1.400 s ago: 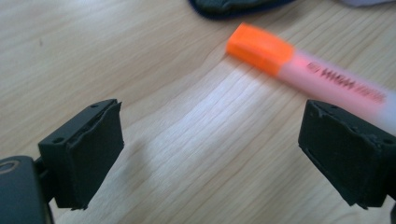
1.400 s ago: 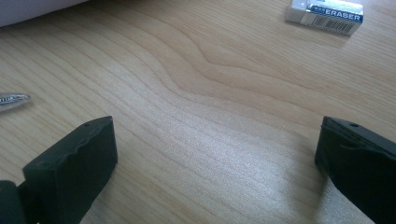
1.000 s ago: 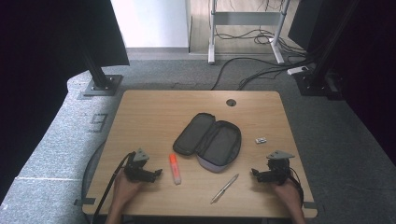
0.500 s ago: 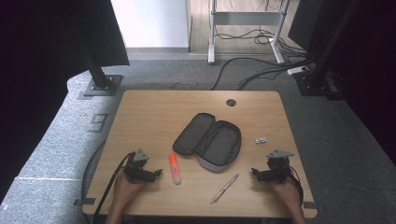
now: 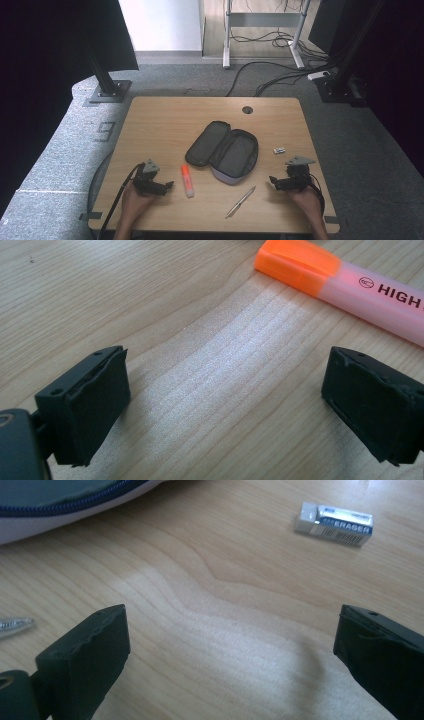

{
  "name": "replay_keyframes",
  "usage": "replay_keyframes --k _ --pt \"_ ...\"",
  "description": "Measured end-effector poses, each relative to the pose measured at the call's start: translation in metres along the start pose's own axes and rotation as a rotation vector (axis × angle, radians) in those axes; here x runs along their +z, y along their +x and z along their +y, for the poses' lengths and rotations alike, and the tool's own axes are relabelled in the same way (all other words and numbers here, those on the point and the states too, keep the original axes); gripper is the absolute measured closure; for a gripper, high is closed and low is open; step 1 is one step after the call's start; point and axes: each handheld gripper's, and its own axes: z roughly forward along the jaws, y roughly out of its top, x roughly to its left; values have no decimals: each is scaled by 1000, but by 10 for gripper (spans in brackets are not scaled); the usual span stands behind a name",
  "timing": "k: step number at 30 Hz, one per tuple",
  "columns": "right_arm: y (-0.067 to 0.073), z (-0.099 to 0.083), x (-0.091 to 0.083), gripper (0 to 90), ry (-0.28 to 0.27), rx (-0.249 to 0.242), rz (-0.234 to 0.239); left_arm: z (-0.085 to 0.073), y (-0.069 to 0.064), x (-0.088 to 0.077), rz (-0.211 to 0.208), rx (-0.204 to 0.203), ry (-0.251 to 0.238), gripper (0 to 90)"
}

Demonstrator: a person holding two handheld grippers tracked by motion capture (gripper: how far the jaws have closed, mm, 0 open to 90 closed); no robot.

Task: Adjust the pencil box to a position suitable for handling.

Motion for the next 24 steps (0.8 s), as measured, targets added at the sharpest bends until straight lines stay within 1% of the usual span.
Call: replay_keyframes --k 15,24 --pt "-11 17 4 126 -12 9 -3 0 0 0 2 -1 -1 51" --pt "-18 25 9 140 -9 19 -19 0 0 0 2 -2 -1 52"
